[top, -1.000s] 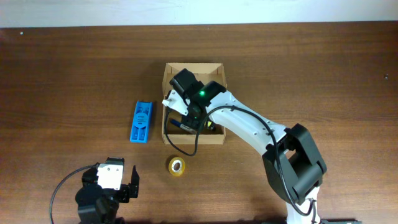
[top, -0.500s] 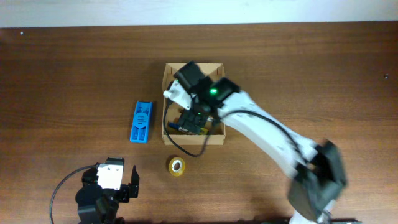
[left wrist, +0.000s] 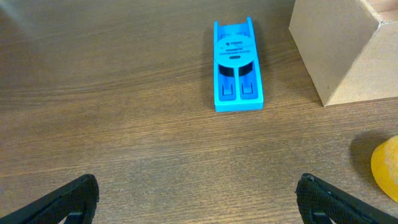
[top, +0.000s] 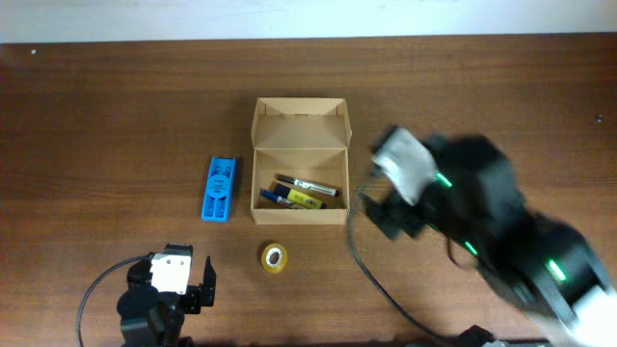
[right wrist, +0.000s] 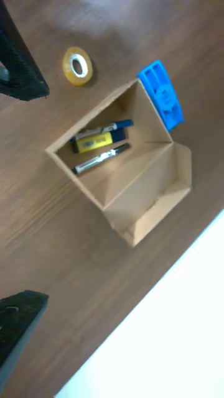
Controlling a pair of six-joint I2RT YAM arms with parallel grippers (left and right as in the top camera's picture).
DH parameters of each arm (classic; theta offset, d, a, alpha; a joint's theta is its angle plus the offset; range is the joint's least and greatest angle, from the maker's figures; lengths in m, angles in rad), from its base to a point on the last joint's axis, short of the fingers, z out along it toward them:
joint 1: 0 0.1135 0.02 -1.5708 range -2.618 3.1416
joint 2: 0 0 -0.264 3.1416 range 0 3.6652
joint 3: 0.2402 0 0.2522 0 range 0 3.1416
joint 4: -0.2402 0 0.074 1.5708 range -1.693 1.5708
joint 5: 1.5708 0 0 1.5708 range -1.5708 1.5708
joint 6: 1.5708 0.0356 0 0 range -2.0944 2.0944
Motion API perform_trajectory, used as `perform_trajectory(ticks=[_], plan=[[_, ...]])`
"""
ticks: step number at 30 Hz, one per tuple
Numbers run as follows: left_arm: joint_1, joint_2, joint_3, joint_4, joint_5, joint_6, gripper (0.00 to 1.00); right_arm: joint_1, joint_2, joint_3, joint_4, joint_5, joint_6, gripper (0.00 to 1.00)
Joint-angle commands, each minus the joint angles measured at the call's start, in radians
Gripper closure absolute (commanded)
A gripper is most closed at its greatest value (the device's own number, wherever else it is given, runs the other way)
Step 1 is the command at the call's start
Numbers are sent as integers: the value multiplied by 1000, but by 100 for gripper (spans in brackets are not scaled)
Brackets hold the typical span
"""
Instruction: Pack container
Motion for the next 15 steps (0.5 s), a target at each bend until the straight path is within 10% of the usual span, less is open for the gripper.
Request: perform_trajectory(ticks=[1,15], plan=[[6,-6,-7,0,-7,19,0,-14,-158,-107,6,-1,41,1],[6,-6,-7,0,-7,19,1,-12,-714,-448,7,66,282,1]])
